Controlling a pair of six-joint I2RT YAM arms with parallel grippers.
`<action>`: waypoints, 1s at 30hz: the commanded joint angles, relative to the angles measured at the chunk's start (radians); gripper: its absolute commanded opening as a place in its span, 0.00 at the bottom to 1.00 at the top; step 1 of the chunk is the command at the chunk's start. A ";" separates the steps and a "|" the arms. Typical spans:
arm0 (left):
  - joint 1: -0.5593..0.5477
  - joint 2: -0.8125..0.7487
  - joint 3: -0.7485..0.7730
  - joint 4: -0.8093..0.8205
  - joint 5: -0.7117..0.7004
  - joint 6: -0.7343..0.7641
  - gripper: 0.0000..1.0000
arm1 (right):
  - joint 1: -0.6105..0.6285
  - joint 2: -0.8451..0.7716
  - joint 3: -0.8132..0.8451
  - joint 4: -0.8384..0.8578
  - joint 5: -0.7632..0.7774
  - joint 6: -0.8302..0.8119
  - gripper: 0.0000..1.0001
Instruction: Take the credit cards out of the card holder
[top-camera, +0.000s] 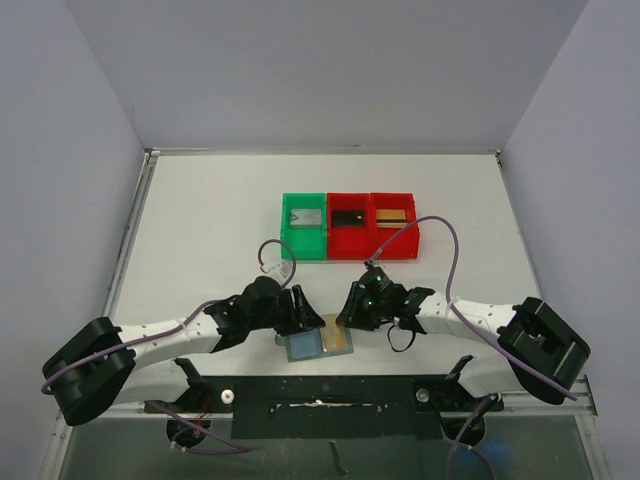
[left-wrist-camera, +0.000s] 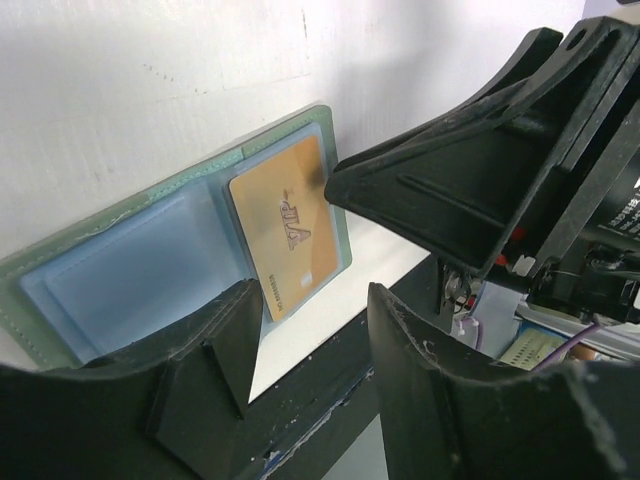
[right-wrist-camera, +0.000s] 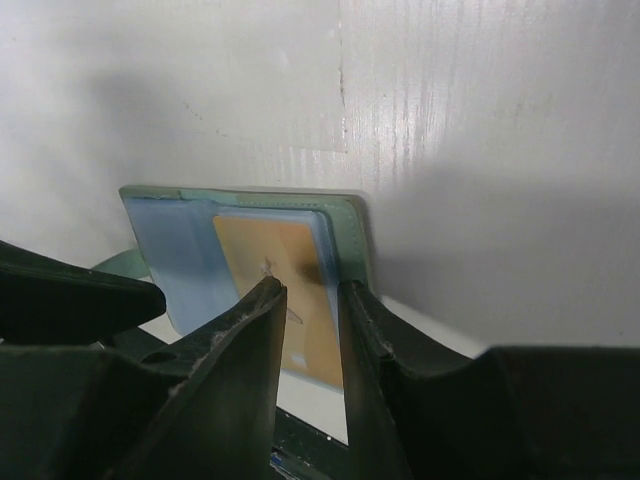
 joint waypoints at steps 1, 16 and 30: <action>-0.008 0.037 -0.011 0.130 0.010 -0.034 0.45 | 0.014 0.005 -0.016 0.050 -0.007 0.018 0.29; -0.033 0.162 -0.014 0.152 0.005 -0.059 0.33 | 0.020 0.025 -0.070 0.081 -0.033 0.038 0.16; -0.041 0.126 -0.048 0.095 -0.049 -0.060 0.31 | 0.026 -0.037 -0.070 0.106 -0.069 0.031 0.19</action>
